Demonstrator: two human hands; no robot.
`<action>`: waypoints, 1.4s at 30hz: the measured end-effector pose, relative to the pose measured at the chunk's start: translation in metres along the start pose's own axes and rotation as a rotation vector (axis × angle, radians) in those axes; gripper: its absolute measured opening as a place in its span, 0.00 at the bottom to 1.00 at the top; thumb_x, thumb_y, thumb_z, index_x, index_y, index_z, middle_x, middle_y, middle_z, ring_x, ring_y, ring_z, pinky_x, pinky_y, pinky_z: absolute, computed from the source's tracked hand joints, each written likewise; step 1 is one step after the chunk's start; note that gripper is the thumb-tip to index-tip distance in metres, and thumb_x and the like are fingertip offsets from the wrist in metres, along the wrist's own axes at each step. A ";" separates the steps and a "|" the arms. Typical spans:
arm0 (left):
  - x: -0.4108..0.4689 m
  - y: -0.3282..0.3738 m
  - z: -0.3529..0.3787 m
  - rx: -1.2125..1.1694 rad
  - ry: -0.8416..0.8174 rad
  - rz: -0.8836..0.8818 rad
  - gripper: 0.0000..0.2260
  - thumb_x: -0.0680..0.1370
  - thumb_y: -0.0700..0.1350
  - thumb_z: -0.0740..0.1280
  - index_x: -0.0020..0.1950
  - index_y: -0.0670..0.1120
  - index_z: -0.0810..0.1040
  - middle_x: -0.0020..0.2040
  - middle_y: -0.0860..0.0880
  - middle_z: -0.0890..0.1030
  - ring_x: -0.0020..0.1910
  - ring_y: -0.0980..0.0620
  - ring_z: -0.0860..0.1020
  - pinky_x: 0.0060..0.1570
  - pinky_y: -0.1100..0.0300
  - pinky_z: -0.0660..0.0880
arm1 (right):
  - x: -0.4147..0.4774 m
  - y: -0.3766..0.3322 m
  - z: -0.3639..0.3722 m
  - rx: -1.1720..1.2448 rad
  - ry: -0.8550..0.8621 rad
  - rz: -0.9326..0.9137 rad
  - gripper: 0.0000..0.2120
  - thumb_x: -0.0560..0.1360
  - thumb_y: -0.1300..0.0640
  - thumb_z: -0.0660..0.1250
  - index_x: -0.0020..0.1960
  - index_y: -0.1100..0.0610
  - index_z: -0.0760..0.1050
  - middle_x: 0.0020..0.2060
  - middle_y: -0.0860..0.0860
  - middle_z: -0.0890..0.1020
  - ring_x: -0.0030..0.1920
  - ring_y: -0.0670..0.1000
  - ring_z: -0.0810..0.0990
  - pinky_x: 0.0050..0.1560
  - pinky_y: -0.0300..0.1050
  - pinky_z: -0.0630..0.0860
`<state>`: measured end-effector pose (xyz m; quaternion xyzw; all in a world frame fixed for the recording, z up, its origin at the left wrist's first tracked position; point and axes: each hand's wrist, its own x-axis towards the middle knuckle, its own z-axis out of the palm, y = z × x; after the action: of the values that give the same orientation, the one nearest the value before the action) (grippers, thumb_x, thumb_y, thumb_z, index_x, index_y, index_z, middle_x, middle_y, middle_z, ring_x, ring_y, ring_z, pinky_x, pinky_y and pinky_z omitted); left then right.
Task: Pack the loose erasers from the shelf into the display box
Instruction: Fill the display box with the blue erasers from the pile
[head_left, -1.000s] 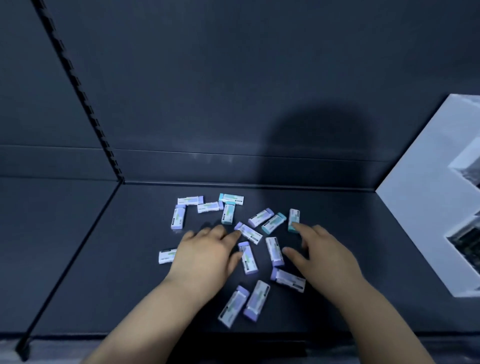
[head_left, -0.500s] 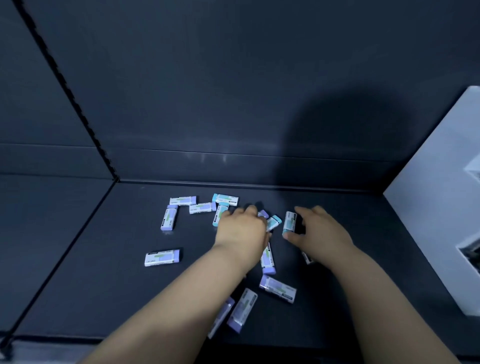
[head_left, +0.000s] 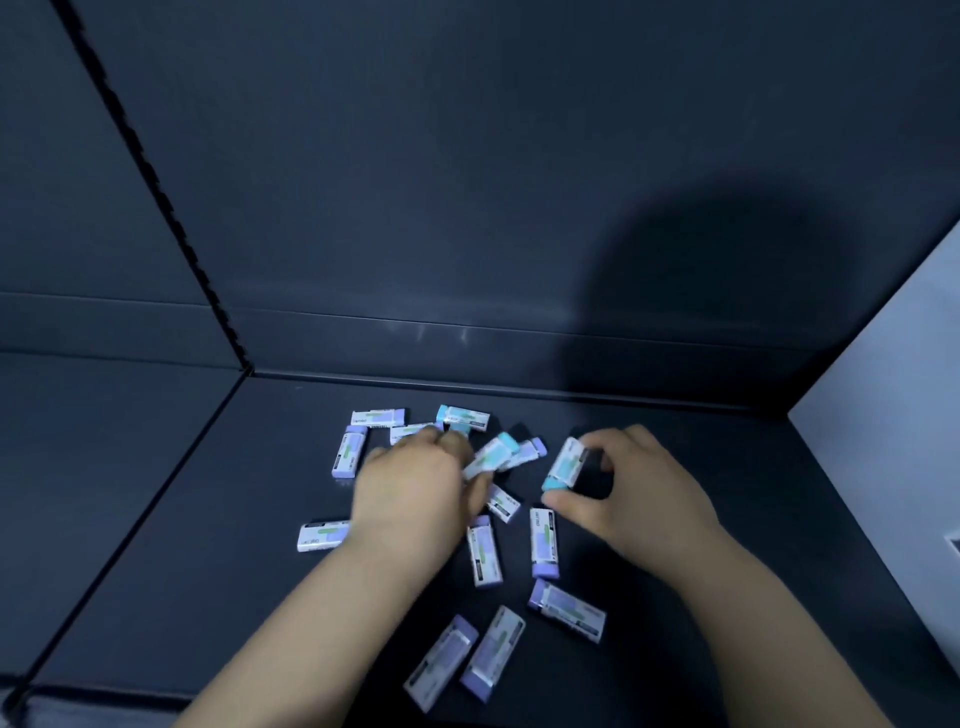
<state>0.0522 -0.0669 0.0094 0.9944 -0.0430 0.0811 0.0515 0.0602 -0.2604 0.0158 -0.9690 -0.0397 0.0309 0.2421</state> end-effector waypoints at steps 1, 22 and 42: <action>-0.008 -0.012 -0.006 -0.012 0.016 -0.035 0.15 0.78 0.59 0.56 0.59 0.54 0.72 0.56 0.53 0.75 0.56 0.51 0.74 0.51 0.58 0.66 | -0.004 -0.010 0.001 -0.012 -0.024 -0.036 0.30 0.64 0.33 0.68 0.62 0.42 0.68 0.53 0.41 0.69 0.58 0.43 0.71 0.52 0.41 0.71; -0.062 -0.064 0.002 -0.078 -0.121 0.046 0.22 0.68 0.63 0.70 0.51 0.49 0.73 0.42 0.51 0.80 0.42 0.51 0.79 0.37 0.62 0.68 | -0.010 -0.089 0.075 -0.432 -0.041 -0.064 0.33 0.69 0.28 0.55 0.59 0.53 0.72 0.62 0.49 0.71 0.64 0.52 0.66 0.50 0.44 0.70; -0.027 -0.111 0.005 -0.095 -0.379 0.189 0.37 0.68 0.66 0.67 0.73 0.59 0.56 0.67 0.53 0.65 0.68 0.51 0.64 0.62 0.57 0.62 | -0.009 -0.096 0.068 -0.127 -0.221 -0.060 0.34 0.64 0.36 0.71 0.67 0.40 0.65 0.57 0.44 0.68 0.64 0.47 0.62 0.62 0.41 0.63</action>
<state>0.0368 0.0446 -0.0110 0.9799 -0.1488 -0.1049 0.0814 0.0397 -0.1452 0.0015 -0.9714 -0.0968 0.1276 0.1754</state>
